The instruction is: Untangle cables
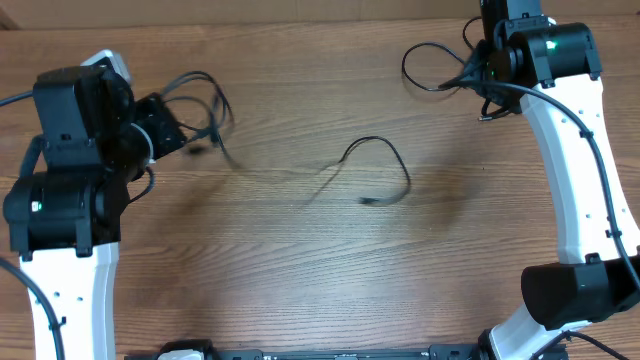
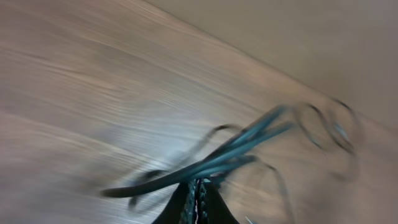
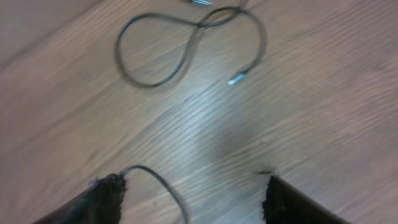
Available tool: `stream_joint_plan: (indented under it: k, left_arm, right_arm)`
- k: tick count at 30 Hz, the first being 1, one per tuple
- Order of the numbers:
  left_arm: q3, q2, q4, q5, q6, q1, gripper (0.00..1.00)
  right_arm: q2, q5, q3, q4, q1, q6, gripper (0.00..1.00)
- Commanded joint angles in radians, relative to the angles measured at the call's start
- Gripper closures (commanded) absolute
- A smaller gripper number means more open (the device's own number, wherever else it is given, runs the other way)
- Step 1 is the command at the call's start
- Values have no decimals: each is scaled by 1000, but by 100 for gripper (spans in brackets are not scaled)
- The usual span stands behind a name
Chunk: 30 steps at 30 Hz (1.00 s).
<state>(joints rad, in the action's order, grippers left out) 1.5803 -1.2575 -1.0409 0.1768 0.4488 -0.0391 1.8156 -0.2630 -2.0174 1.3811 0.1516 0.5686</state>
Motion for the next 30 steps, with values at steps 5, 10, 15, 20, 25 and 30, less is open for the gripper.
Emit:
stream_joint_plan:
  k: [5,10,15,20,25,30]
  left_arm:
    - [12,-89,35,393,-67,13,96]
    - [12,-142,43,346,-67,34,96]
    - [12,-168,38,240,-59,46,96]
    - [12,-175,-23,118,-59,47,96]
    - [12,-201,-116,23,-33,47,90]
    - [11,-269,-206,14,-29,47,68]
  right_arm:
    - [1,400,2,-40,-2,-73,12]
    - [1,571,2,-51,0,-214,8]
    - [2,571,2,-43,0,-219,7]
    - [3,572,2,-34,0,-226,6]
    - [3,581,2,-32,0,-226,5]
    - [5,583,2,-34,6,-226,5]
